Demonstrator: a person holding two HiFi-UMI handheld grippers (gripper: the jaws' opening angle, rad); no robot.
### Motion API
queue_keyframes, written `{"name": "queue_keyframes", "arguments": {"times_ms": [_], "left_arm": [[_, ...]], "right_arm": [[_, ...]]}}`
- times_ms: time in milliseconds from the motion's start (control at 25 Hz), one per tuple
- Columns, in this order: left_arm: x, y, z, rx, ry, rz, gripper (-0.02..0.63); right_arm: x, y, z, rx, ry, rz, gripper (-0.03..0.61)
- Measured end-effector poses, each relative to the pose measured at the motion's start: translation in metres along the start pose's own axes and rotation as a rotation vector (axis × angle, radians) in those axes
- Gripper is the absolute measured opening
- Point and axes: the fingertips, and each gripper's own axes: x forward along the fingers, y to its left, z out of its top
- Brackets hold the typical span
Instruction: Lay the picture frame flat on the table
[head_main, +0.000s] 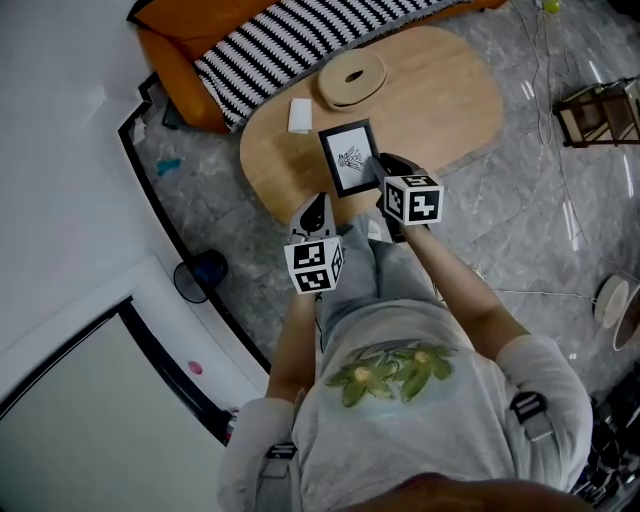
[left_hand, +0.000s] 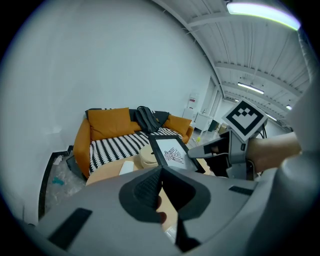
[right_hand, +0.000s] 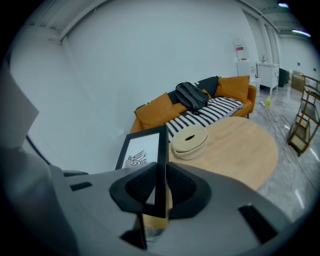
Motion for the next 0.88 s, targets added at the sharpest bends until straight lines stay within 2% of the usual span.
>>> {"name": "queue_keyframes", "arguments": {"times_ms": [880], "left_arm": [[0.029,0.009,-0.006,-0.023,0.046,-0.008,0.015]], "right_arm": [[0.025,-0.012,-0.004,0.010,0.050,0.003,0.073]]}}
